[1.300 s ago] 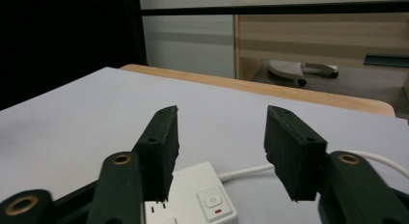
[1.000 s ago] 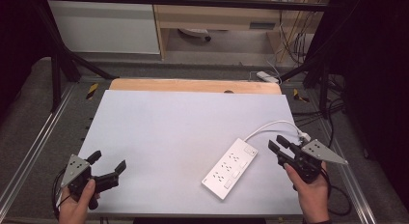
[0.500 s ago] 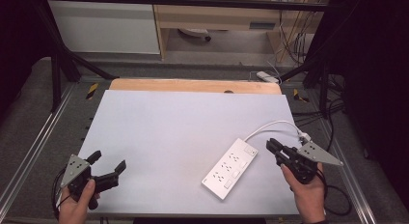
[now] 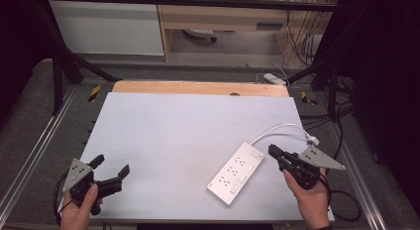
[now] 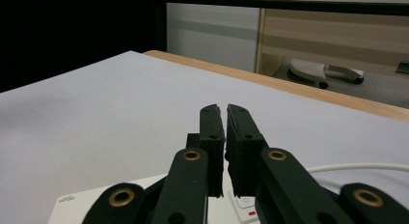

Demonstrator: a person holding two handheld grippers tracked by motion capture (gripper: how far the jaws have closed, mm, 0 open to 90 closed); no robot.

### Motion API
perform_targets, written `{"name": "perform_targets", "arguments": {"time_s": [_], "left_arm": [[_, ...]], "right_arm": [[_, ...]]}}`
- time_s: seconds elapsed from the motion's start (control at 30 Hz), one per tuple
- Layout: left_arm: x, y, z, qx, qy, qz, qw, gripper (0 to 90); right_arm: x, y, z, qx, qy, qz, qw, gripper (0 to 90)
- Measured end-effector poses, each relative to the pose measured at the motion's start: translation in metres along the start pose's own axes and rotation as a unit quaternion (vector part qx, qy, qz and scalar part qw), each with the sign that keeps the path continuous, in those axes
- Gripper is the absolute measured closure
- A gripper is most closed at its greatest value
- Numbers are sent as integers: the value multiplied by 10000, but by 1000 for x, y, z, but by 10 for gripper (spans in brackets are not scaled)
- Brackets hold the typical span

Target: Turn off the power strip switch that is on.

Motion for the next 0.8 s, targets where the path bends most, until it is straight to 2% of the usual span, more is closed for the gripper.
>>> {"name": "perform_targets", "arguments": {"time_s": [0.8], "left_arm": [[0,0,0,5,-5,2,10000,43]], "right_arm": [[7,18,10,-239,172,-113,9995,895]]}}
Point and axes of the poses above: each handheld gripper's, and its own axes: z roughly forward along the jaws, x roughly out of its underside, y roughly to its left, the point moved 9 cm from there along z, roughly forward along the jaws, and after that the axes turned 3 degrees about -y, right-handed, at the moved point
